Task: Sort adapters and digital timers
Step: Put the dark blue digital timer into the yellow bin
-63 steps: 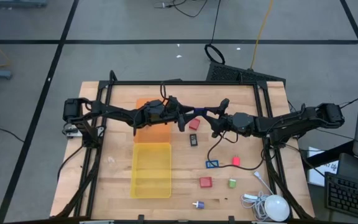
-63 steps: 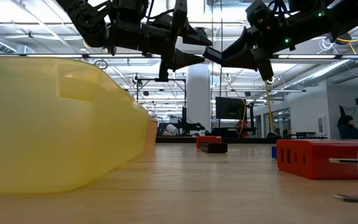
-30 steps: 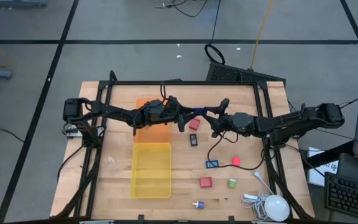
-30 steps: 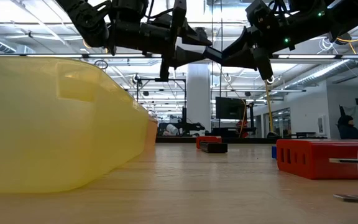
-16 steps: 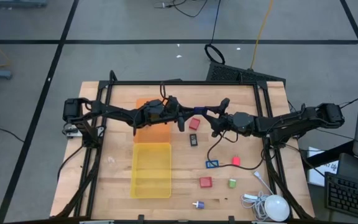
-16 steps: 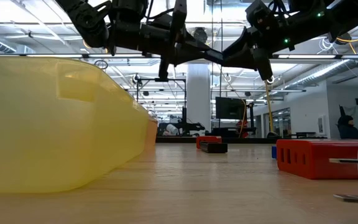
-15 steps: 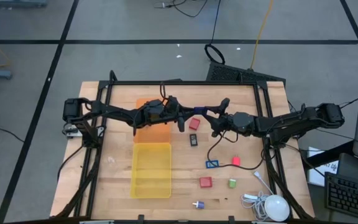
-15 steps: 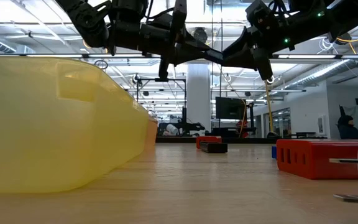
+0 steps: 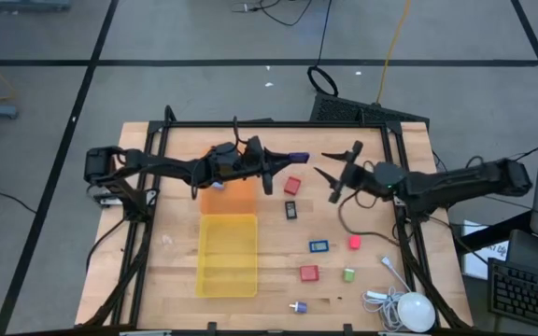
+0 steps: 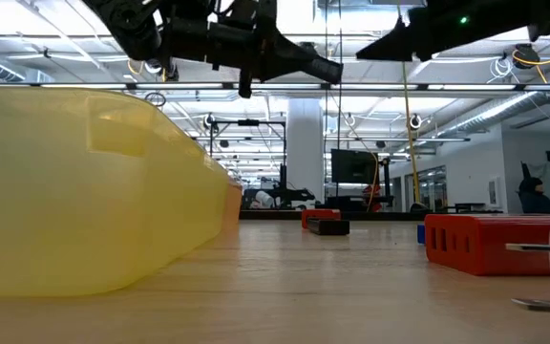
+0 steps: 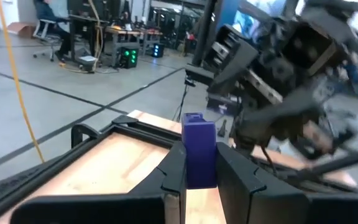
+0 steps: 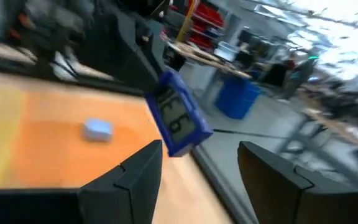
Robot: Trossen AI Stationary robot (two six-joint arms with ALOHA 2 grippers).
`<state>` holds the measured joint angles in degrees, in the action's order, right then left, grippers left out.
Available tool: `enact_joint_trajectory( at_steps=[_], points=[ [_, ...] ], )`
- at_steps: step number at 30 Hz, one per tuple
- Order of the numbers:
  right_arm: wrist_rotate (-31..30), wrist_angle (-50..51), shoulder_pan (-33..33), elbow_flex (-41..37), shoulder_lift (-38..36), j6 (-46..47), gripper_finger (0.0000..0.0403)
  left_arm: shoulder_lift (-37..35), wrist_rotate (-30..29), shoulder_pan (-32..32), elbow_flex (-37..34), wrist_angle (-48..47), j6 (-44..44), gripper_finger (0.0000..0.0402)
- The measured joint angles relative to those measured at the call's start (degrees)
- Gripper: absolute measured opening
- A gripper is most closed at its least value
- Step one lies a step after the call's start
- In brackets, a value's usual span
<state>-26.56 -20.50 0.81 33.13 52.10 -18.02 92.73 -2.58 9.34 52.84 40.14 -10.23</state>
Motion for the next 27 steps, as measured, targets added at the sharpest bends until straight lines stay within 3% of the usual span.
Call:
enact_joint_trajectory(
  at_steps=[7,16,22,27],
  points=[
    [12.0,6.69,-0.06,-0.01,-9.14,7.88,0.0199,-5.21,3.86,-2.77,-2.6,-3.85,4.84,0.0056],
    [22.38,14.97,0.05,-0.03,-13.73,18.96,0.0192,-17.55,3.17,-10.0,-18.49,0.98,7.4,0.0056],
    [23.81,11.52,0.08,-3.05,-14.26,21.9,0.0192,-27.09,2.84,-17.87,-27.68,-0.37,10.3,0.0056],
    [23.79,7.93,0.05,-5.24,-16.13,21.9,0.0192,-35.58,4.02,-22.48,-30.4,-9.31,11.65,0.0056]
  ],
)
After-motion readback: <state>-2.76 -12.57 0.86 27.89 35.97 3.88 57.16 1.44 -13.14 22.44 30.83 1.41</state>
